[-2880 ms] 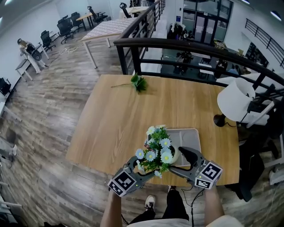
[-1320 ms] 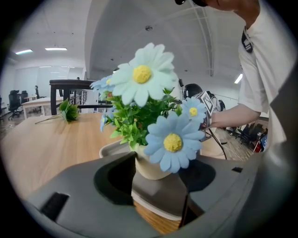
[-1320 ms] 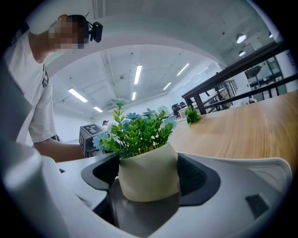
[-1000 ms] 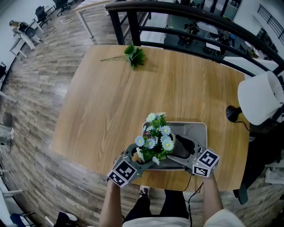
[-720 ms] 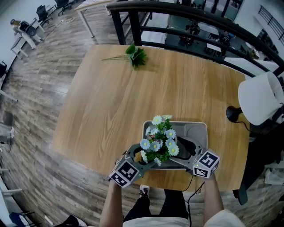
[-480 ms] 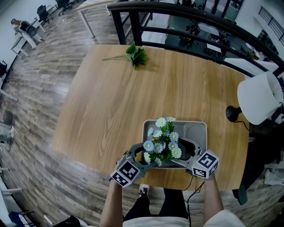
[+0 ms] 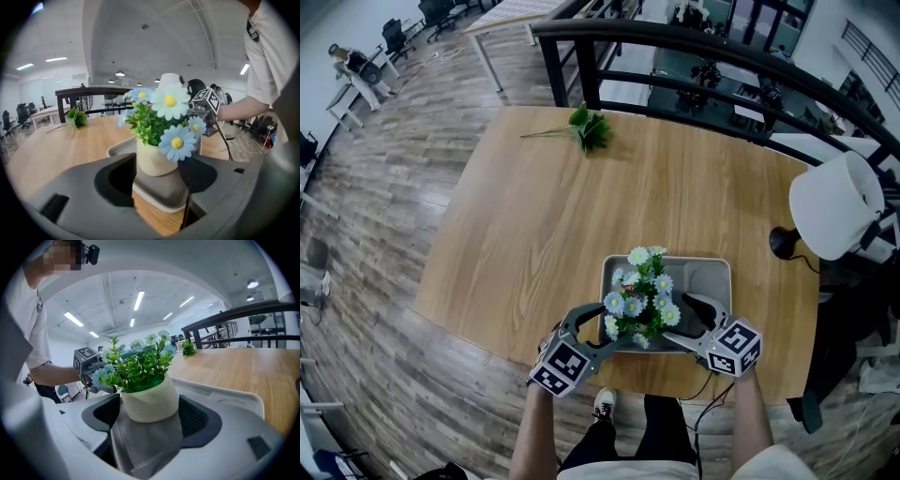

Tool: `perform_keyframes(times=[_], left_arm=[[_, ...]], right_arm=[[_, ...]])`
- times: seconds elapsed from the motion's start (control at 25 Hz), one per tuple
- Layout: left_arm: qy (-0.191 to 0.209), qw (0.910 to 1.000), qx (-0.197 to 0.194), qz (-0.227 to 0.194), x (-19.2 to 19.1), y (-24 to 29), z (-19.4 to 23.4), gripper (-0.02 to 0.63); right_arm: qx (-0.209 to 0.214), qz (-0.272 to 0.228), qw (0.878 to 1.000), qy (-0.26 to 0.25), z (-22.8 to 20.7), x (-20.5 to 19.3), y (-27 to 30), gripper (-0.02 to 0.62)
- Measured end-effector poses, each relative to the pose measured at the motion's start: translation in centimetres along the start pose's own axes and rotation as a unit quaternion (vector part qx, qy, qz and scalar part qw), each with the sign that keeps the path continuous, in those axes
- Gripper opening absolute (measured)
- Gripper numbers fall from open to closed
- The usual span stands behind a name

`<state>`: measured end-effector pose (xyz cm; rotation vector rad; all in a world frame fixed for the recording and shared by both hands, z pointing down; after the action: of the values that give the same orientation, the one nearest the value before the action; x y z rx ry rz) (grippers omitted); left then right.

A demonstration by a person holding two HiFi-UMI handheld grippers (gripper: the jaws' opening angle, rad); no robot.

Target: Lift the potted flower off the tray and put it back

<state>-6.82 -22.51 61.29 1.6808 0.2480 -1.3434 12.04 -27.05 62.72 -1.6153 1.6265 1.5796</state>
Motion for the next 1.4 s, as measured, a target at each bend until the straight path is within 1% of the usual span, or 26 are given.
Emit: perform_keyframes(times=[0.12, 0.2, 0.24, 0.32, 0.4, 0.48, 0.6, 0.68, 0.8, 0.84, 0.92, 1.04, 1.12, 1.16, 1.28, 1.4], left_arm=[[-0.001, 0.9999, 0.015, 0.001, 0.0, -1.4, 0.1, 0.305], [0.001, 0.9996, 0.027, -0.002, 0.1, -2.5, 0.1, 0.305], [0.004, 0.9993, 0.036, -0.006, 0.4, -3.1, 0.2, 0.303], [0.012, 0.9984, 0.053, -0.015, 1.0, -4.2, 0.2, 0.266], [0.021, 0.9976, 0.061, -0.023, 1.6, -5.0, 0.0, 0.258], [0.028, 0.9970, 0.065, -0.032, 2.5, -5.8, -0.4, 0.258], [0.029, 0.9951, 0.075, -0.058, 4.2, -7.6, -1.0, 0.217], [0.029, 0.9930, 0.082, -0.079, 5.5, -9.1, -1.6, 0.187], [0.040, 0.9902, 0.084, -0.104, 7.2, -10.9, -2.5, 0.158], [0.043, 0.9893, 0.084, -0.111, 7.8, -11.4, -2.7, 0.153], [0.043, 0.9876, 0.084, -0.125, 8.7, -12.7, -3.2, 0.145], [0.027, 0.9839, 0.092, -0.151, 9.8, -14.8, -3.9, 0.114], [0.016, 0.9807, 0.097, -0.169, 10.6, -16.1, -4.6, 0.074], [0.017, 0.9791, 0.097, -0.178, 11.0, -16.6, -5.1, 0.066], [0.032, 0.9764, 0.094, -0.191, 12.7, -17.6, -6.7, 0.052], [0.048, 0.9754, 0.088, -0.197, 14.0, -18.1, -7.8, 0.033]], right_arm=[[-0.023, 0.002, 1.000, -0.001, 0.4, 0.2, -1.3, 0.407], [-0.051, 0.011, 0.999, -0.006, 0.9, 0.5, -2.2, 0.376], [-0.069, 0.020, 0.997, -0.011, 1.2, 0.7, -2.6, 0.376], [-0.098, 0.036, 0.994, -0.023, 2.1, 1.3, -3.5, 0.376], [-0.111, 0.041, 0.993, -0.030, 3.3, 2.0, -4.3, 0.373], [-0.122, 0.042, 0.991, -0.035, 4.3, 2.6, -5.2, 0.367], [-0.145, 0.036, 0.988, -0.032, 5.8, 3.8, -6.6, 0.363], [-0.165, 0.028, 0.986, -0.024, 7.0, 4.6, -7.8, 0.353], [-0.194, 0.006, 0.981, -0.013, 8.8, 5.9, -9.5, 0.323], [-0.200, 0.000, 0.980, -0.013, 9.4, 6.4, -10.0, 0.298], [-0.213, -0.008, 0.977, -0.021, 10.7, 7.3, -10.9, 0.287], [-0.248, -0.025, 0.968, -0.023, 12.6, 8.5, -12.5, 0.275], [-0.268, -0.050, 0.962, -0.011, 13.9, 9.3, -13.6, 0.275], [-0.275, -0.062, 0.959, -0.004, 14.6, 9.7, -14.0, 0.274], [-0.291, -0.095, 0.952, 0.002, 16.6, 10.7, -15.1, 0.226], [-0.298, -0.116, 0.947, -0.007, 18.1, 11.6, -15.9, 0.175]])
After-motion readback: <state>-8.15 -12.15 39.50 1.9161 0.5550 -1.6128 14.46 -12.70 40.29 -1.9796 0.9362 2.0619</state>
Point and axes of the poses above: the fingertips, and each gripper's own axes: y forward along the fingers, z to its left, x out of its top, the point moved 6 cm from there along -y, backward along the fingers
